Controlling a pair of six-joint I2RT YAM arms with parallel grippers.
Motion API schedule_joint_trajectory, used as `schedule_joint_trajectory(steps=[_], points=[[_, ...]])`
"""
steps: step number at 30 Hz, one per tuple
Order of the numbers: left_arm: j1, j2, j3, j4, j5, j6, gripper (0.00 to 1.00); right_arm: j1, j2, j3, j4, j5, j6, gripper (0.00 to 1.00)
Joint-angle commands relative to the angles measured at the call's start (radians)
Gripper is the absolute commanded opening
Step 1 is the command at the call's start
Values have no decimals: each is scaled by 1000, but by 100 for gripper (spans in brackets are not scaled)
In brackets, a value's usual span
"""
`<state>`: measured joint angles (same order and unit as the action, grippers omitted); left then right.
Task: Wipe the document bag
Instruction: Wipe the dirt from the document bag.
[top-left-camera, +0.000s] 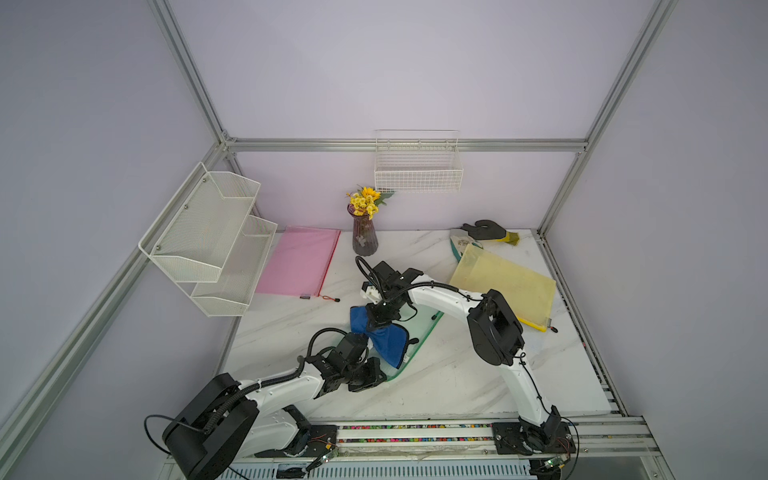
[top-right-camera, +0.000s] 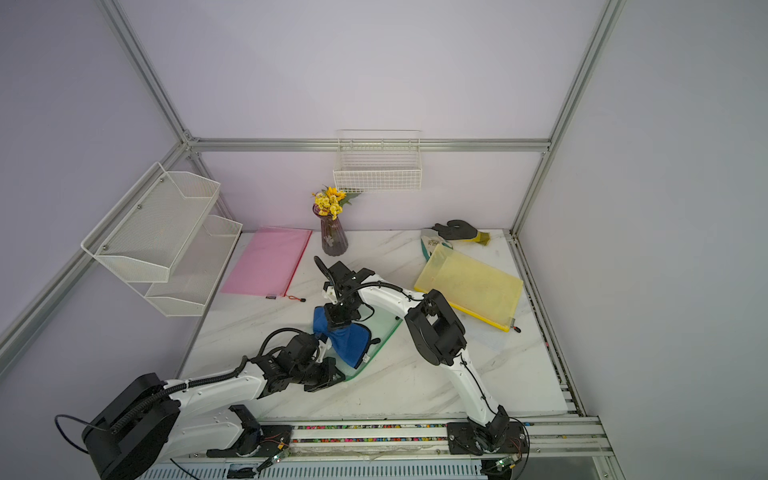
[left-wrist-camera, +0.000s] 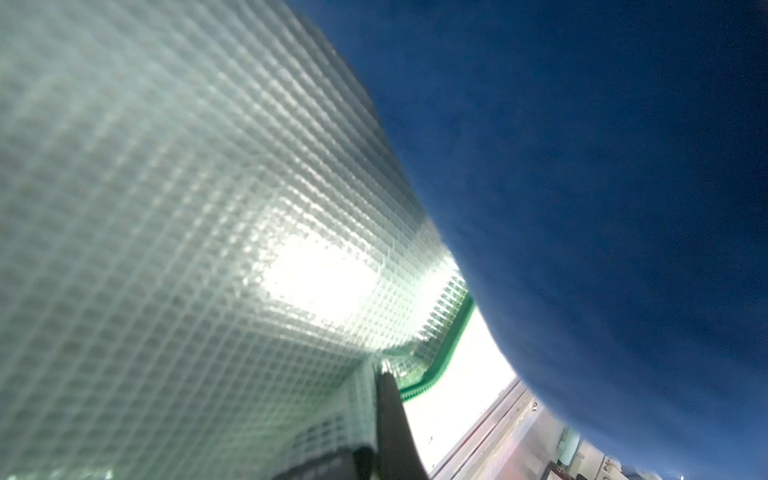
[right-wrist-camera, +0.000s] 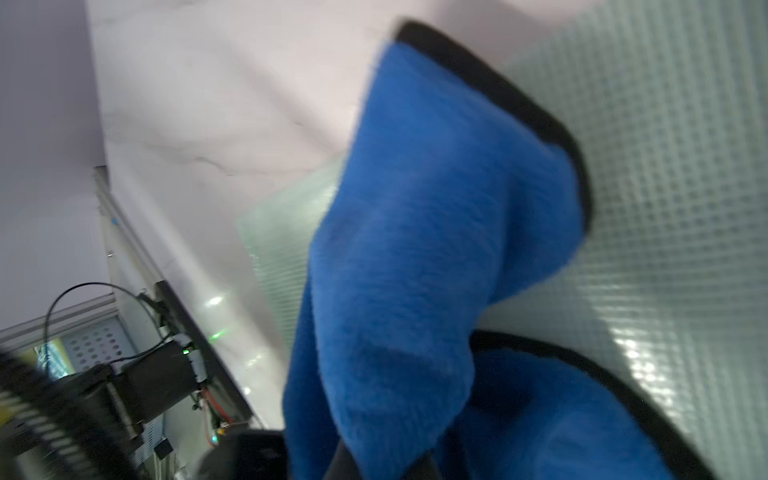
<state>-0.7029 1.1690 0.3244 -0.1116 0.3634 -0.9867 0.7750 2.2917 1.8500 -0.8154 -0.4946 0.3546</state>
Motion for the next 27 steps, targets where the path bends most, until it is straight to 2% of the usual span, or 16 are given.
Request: schedule_joint_trajectory(steps=[1, 5, 8, 10, 11, 15, 18, 20, 22, 25, 27], points=[[-6, -90, -86, -143, -77, -35, 0, -85, 25, -59, -11, 203, -15, 0], [-6, -247, -123, -301, -112, -47, 0, -201, -21, -107, -24, 565, -21, 0], [-3, -346, -130, -346, -153, -40, 0, -219, -82, -128, -24, 664, -80, 0], [-3, -380, -121, -375, -193, -23, 0, -202, -115, -118, -45, 622, -106, 0], [-3, -384, -113, -386, -209, -14, 0, -183, -132, -106, -64, 560, -118, 0], [-3, -343, -95, -370, -232, -7, 0, -79, -149, -52, -52, 169, -134, 0], [-2, -286, -80, -332, -235, -1, 0, 37, -79, 57, -84, 1, -148, 0], [-3, -240, -58, -319, -232, 6, 0, 68, -38, 54, 20, -90, -41, 0], [-3, -201, -36, -313, -219, 26, 0, 67, 19, 47, 101, -129, 28, 0], [-3, -183, -33, -308, -206, 28, 0, 49, 119, 73, 118, -157, 39, 0], [-3, -212, -39, -334, -222, 18, 0, 11, 133, 41, 118, -115, 64, 0]])
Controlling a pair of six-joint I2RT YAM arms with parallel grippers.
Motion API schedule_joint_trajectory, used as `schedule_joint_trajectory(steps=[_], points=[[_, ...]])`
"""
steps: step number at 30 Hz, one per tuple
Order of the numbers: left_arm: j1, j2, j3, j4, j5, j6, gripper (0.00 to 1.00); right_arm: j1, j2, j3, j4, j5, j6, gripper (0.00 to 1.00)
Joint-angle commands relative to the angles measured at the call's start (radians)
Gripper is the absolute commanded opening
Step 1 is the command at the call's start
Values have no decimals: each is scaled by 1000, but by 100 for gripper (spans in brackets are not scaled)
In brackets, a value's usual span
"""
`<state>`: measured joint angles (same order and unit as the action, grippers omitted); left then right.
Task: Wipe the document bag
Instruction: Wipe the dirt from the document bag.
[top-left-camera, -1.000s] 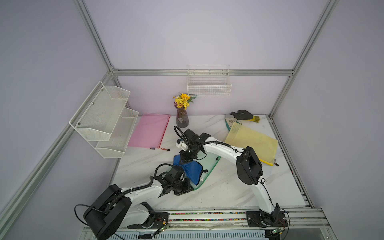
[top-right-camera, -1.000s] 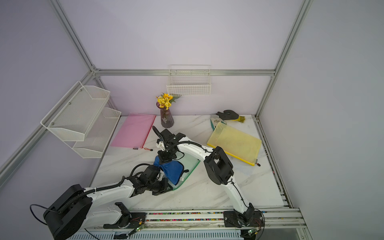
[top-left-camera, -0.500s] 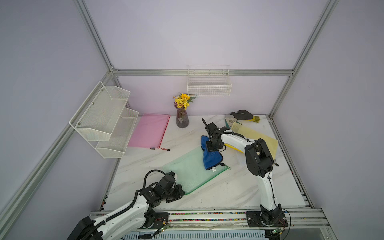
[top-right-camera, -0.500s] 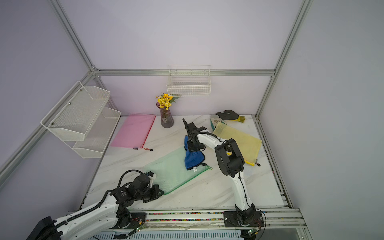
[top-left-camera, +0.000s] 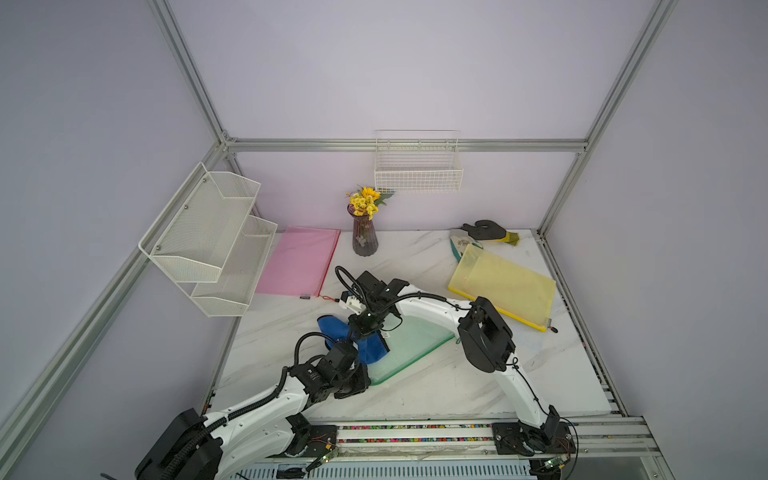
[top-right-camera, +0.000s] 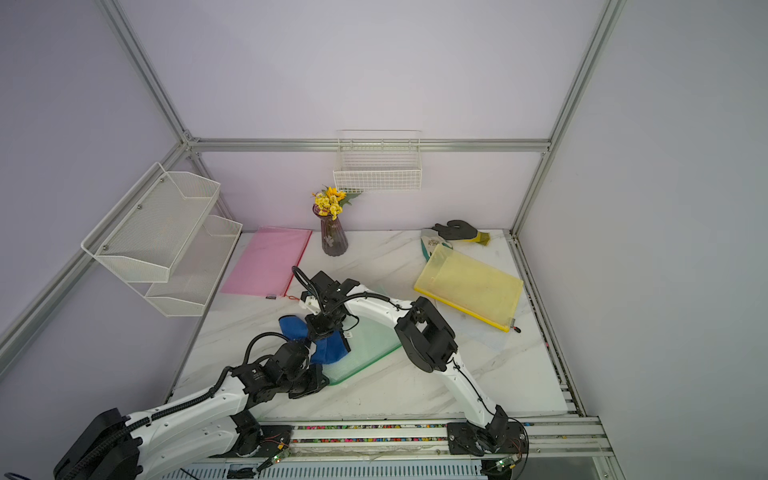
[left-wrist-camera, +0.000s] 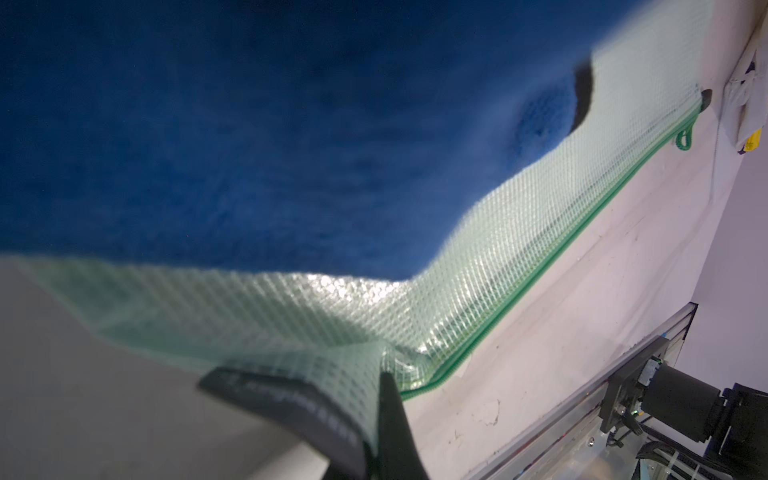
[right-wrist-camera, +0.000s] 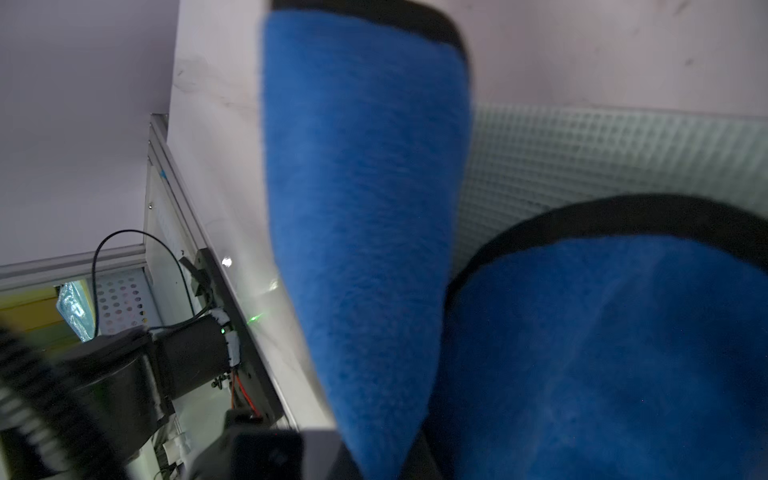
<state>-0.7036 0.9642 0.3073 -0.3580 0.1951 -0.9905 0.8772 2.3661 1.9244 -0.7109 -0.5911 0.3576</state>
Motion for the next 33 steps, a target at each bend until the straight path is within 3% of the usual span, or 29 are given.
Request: schedule_joint_trajectory(steps=[1, 7, 11, 14, 17, 22, 25, 27, 33], points=[[-2, -28, -25, -109, -69, 15, 0, -117, 36, -75, 9, 40, 76, 0], [0, -140, -56, -187, -135, -86, 0, -292, -232, -346, -29, 411, 57, 0], [1, -192, -59, -225, -170, -121, 0, -306, -307, -321, -179, 574, -63, 0], [1, -208, -52, -228, -203, -125, 0, -255, -335, -290, -248, 523, -154, 0], [1, -199, -30, -234, -248, -135, 0, -153, -332, -218, -344, 320, -234, 0], [8, -143, 7, -216, -296, -136, 0, -46, -278, -198, -240, 29, -138, 0], [40, -109, 11, -179, -281, -124, 0, -35, -210, -210, -170, 2, -76, 0], [62, -87, 17, -163, -273, -117, 0, -40, -185, -225, -184, 50, -60, 0], [92, -55, 39, -192, -305, -142, 0, -162, -341, -483, -205, 264, -21, 0]])
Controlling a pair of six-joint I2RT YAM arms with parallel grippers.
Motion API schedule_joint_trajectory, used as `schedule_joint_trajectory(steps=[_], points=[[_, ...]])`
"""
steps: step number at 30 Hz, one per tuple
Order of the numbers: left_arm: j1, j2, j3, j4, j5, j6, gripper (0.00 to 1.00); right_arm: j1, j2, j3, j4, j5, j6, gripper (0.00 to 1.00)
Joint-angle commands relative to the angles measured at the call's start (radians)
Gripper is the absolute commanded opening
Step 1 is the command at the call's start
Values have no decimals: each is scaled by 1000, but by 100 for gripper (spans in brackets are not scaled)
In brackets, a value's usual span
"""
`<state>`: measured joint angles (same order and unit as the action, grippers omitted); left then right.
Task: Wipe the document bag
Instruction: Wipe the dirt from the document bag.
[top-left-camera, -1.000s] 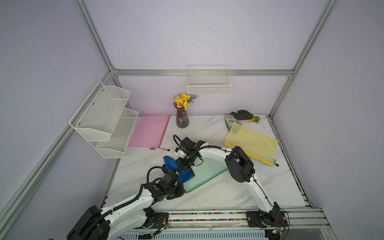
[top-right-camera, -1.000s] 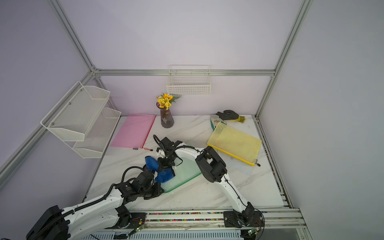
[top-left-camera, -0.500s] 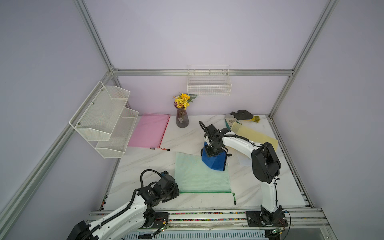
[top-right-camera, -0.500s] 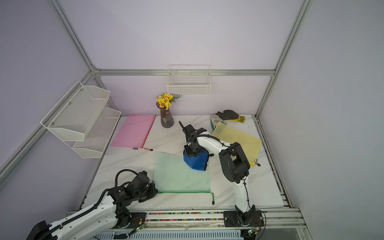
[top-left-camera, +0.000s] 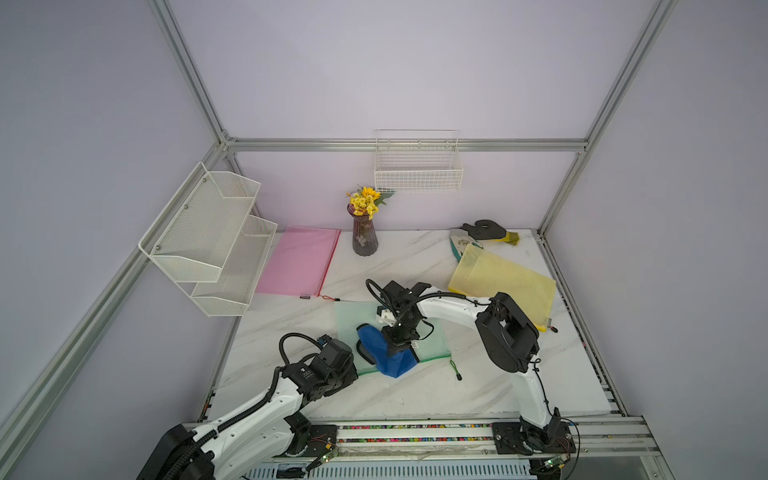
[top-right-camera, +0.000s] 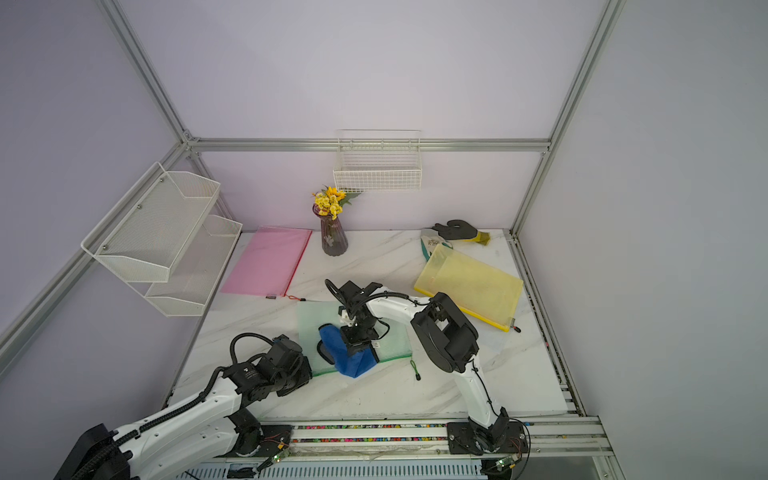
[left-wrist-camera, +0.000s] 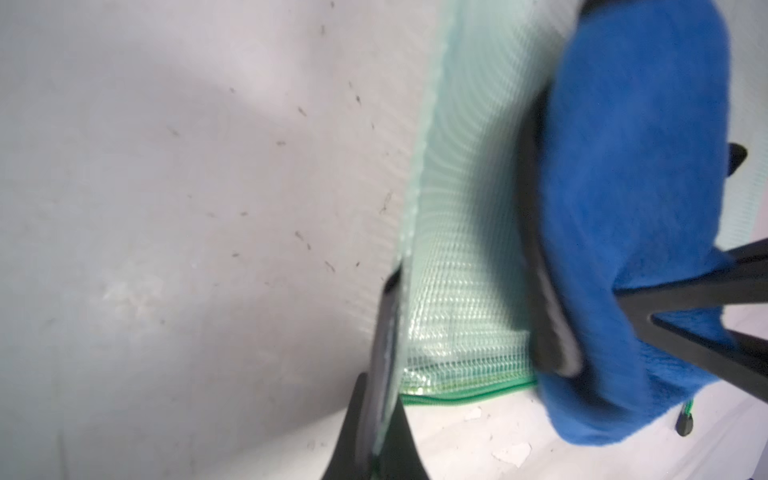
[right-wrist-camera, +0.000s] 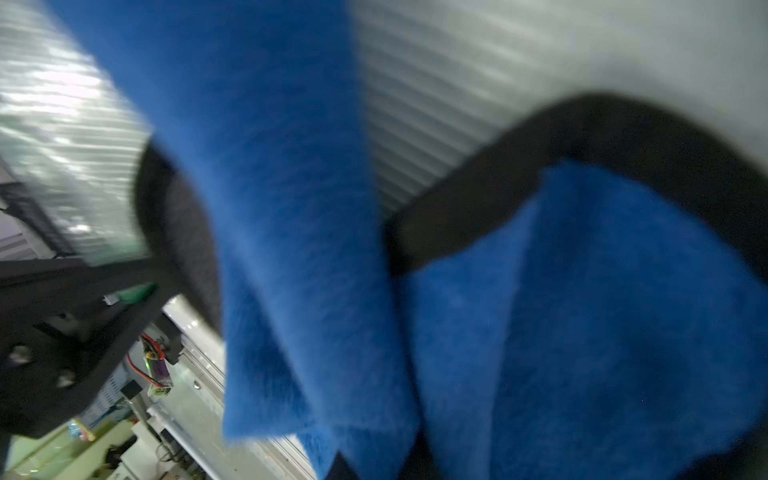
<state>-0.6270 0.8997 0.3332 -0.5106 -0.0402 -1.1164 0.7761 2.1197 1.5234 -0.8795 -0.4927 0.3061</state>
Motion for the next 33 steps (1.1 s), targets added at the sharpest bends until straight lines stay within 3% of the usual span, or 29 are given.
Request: schedule_joint_trajectory(steps=[1, 5, 9, 12, 14, 17, 20, 22, 27, 31, 33], points=[[16, 8, 13, -43, -72, -20, 0, -94, -135, -121, -55, 210, 29, 0], [20, -4, 15, -57, -87, -29, 0, -200, -262, -189, -161, 394, -11, 0], [22, -10, 19, -63, -97, -33, 0, -216, -302, -155, -252, 579, -63, 0], [23, -2, 27, -54, -96, -22, 0, -149, -296, -78, -249, 461, -108, 0], [23, 12, 34, -50, -90, -19, 0, -73, -260, 1, -226, 318, -121, 0], [24, 38, 45, -29, -78, -8, 0, 7, -170, 104, -114, 68, -70, 0], [24, 74, 64, -18, -60, 7, 0, 44, -57, 164, 43, -99, 45, 0], [24, 90, 77, -17, -54, 21, 0, 48, 19, 214, 16, -107, 34, 0], [26, 97, 88, -22, -71, 12, 0, -53, -33, 34, -14, 24, 71, 0], [27, 94, 90, -29, -72, 13, 0, -178, -172, -91, -145, 362, 3, 0], [29, 93, 90, -34, -73, 16, 0, -221, -225, -105, -177, 472, -28, 0]])
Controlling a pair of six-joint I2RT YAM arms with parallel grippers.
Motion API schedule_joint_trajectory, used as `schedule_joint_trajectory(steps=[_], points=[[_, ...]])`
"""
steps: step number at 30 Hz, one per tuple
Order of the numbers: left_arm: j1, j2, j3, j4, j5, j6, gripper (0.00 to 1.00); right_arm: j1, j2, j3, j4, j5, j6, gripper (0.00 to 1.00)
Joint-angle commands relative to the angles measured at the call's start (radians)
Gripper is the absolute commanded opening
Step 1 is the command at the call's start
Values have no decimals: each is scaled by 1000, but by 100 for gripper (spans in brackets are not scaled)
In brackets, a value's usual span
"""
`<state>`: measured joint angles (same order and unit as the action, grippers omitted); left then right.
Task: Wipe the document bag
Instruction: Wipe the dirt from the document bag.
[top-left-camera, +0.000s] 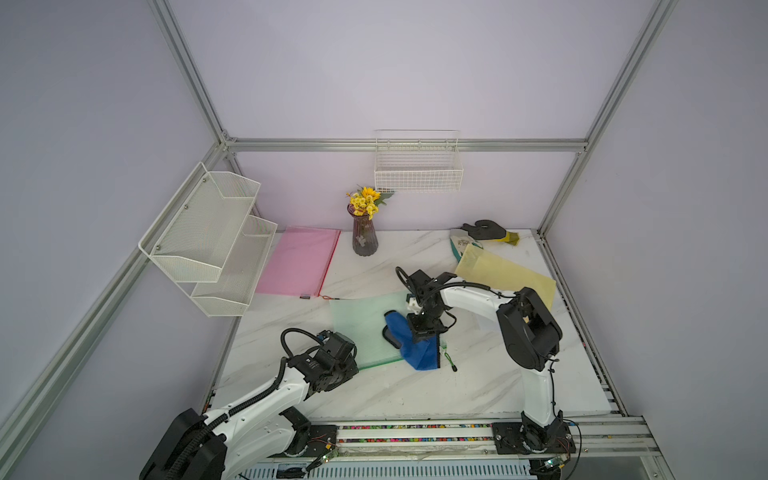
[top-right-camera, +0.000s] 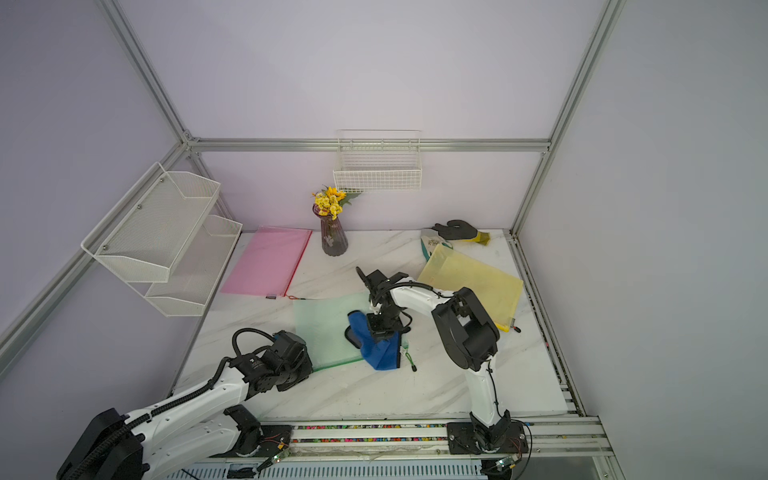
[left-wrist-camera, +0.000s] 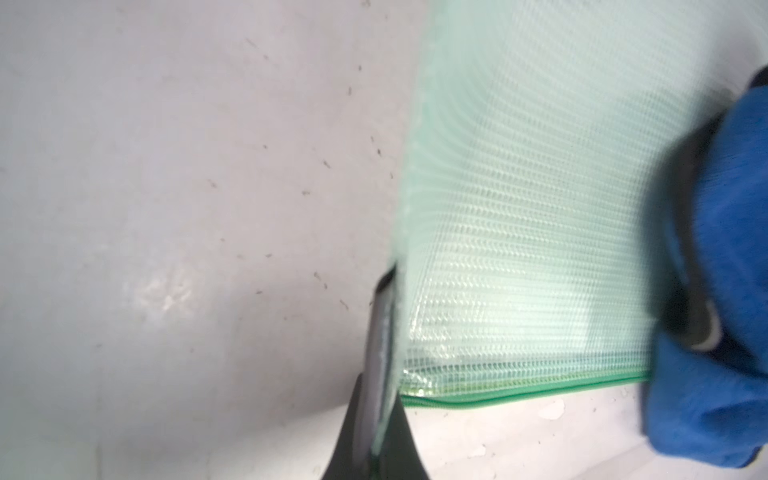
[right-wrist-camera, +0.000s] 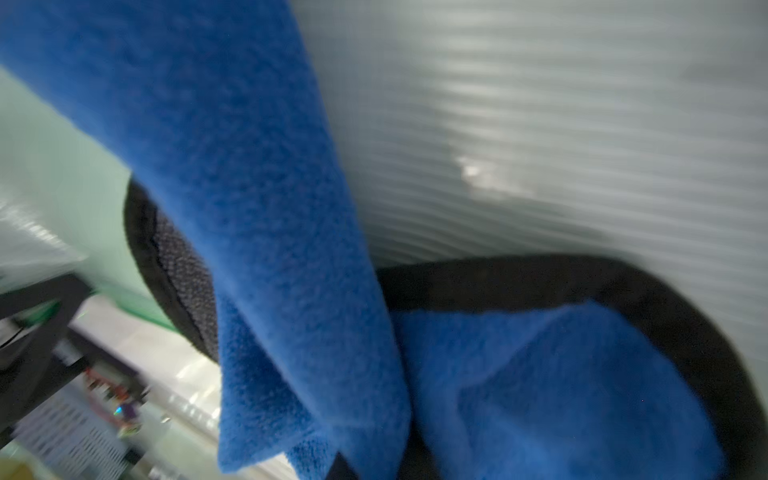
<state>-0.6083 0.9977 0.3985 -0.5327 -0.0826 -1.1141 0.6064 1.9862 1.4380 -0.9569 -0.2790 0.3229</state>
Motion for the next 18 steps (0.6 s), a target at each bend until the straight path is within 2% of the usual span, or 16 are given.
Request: schedule_joint_trajectory(steps=[1, 4, 7, 13, 15, 18], points=[[11, -6, 24, -8, -30, 19, 0, -59, -106, -4, -107, 266, -62, 0], [12, -1, 25, -2, -25, 34, 0, -32, -70, 110, -115, 153, -111, 0], [11, 13, 31, 3, -15, 43, 0, 60, 27, 269, -60, -11, -112, 0], [12, 47, 48, 12, 16, 75, 0, 207, 331, 759, -36, -241, -52, 0], [13, 49, 46, 18, 18, 79, 0, 224, 437, 895, -38, -285, -25, 0], [13, 45, 45, 16, 20, 83, 0, 210, 548, 956, -14, -264, 29, 0]])
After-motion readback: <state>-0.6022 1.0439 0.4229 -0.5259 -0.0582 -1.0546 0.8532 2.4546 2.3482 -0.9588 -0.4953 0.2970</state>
